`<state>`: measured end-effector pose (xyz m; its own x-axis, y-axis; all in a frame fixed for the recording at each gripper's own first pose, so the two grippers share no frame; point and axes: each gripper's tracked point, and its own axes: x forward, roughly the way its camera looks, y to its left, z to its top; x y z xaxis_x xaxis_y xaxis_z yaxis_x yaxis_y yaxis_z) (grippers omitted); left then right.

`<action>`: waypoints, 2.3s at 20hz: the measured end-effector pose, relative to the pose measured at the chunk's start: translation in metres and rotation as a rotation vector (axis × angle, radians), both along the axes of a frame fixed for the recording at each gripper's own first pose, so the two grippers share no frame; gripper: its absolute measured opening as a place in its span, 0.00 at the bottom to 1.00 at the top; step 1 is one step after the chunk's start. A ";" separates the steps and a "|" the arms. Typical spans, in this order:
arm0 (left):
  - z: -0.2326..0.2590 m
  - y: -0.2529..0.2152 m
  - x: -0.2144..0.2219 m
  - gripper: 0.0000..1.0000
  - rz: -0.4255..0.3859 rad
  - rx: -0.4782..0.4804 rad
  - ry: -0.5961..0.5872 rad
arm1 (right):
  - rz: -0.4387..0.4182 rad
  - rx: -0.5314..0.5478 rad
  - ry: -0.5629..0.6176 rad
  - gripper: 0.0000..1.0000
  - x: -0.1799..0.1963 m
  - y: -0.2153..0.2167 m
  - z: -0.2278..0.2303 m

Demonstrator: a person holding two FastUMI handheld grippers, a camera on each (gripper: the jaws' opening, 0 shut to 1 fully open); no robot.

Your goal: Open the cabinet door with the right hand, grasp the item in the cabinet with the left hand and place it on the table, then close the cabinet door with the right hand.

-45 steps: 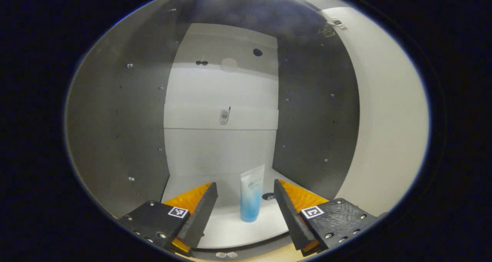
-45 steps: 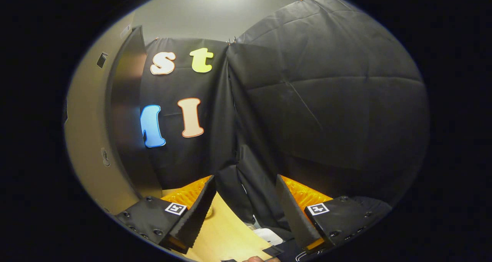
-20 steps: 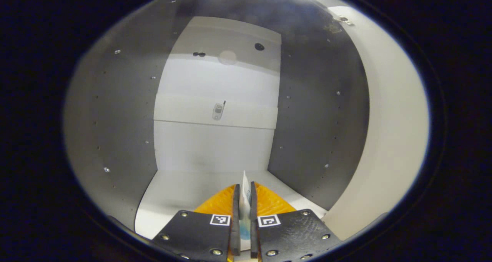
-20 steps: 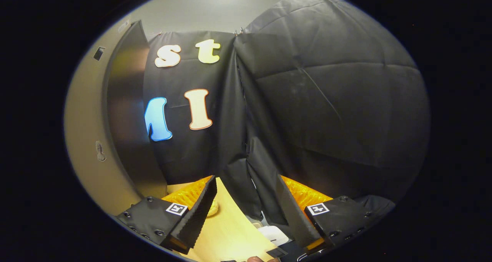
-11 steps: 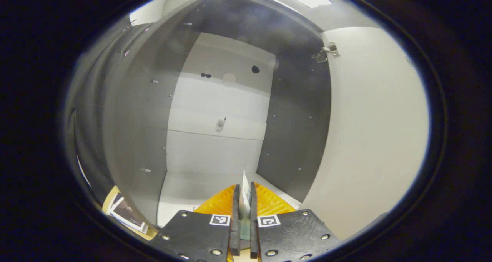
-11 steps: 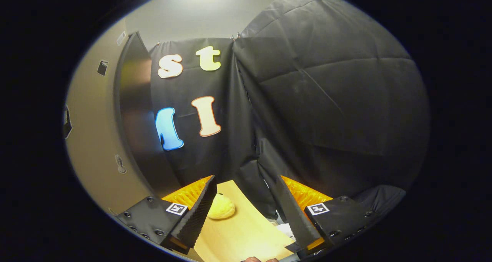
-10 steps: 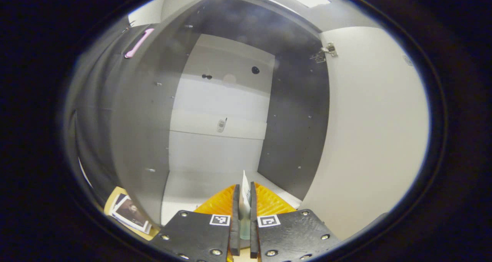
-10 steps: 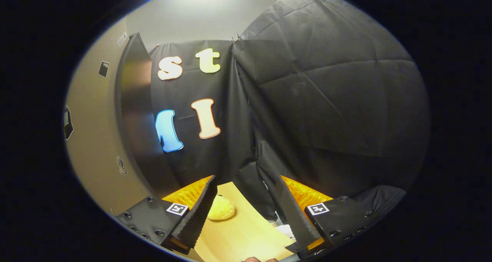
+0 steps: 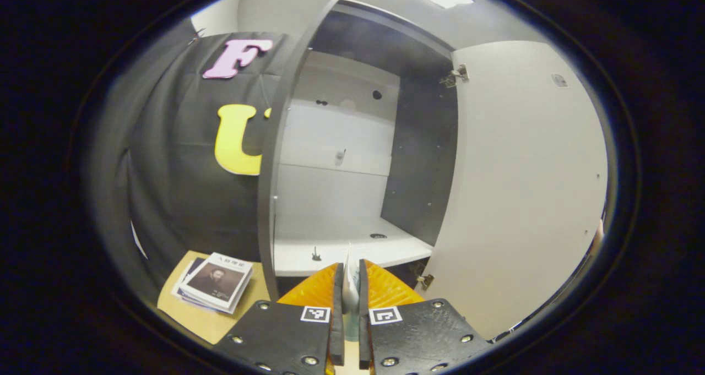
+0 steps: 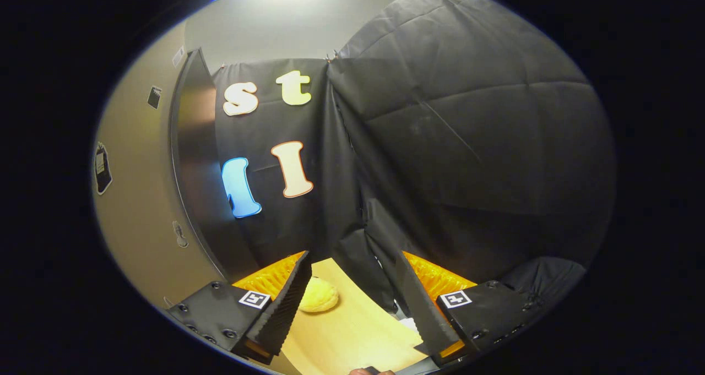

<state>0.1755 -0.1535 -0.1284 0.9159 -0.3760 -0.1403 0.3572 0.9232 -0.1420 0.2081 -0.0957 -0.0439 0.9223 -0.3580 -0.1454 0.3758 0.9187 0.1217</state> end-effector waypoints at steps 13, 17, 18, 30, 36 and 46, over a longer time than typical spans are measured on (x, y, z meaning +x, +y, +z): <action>-0.135 0.077 -0.038 0.11 0.121 -0.034 0.001 | -0.010 -0.030 0.102 0.98 -0.033 0.002 -0.036; -0.191 0.110 -0.048 0.11 0.234 0.038 0.012 | -0.025 -0.061 0.123 0.98 -0.039 -0.005 -0.029; -0.204 0.116 -0.053 0.07 0.259 0.062 0.022 | -0.033 -0.061 0.124 0.98 -0.041 -0.008 -0.028; -0.283 0.126 -0.074 0.12 0.346 0.154 0.029 | -0.064 -0.167 0.204 0.97 -0.042 -0.009 -0.045; -0.313 0.111 -0.097 0.13 0.270 0.184 0.081 | -0.135 -0.151 0.179 1.00 -0.054 -0.017 -0.048; -0.305 0.113 -0.103 0.18 0.227 0.153 0.101 | -0.224 -0.123 0.176 0.97 -0.066 -0.018 -0.060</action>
<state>0.0724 -0.0405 -0.4336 0.9528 -0.1302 -0.2741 0.1300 0.9913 -0.0188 0.1418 -0.1141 -0.1035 0.7830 -0.5745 -0.2384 0.5761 0.8144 -0.0704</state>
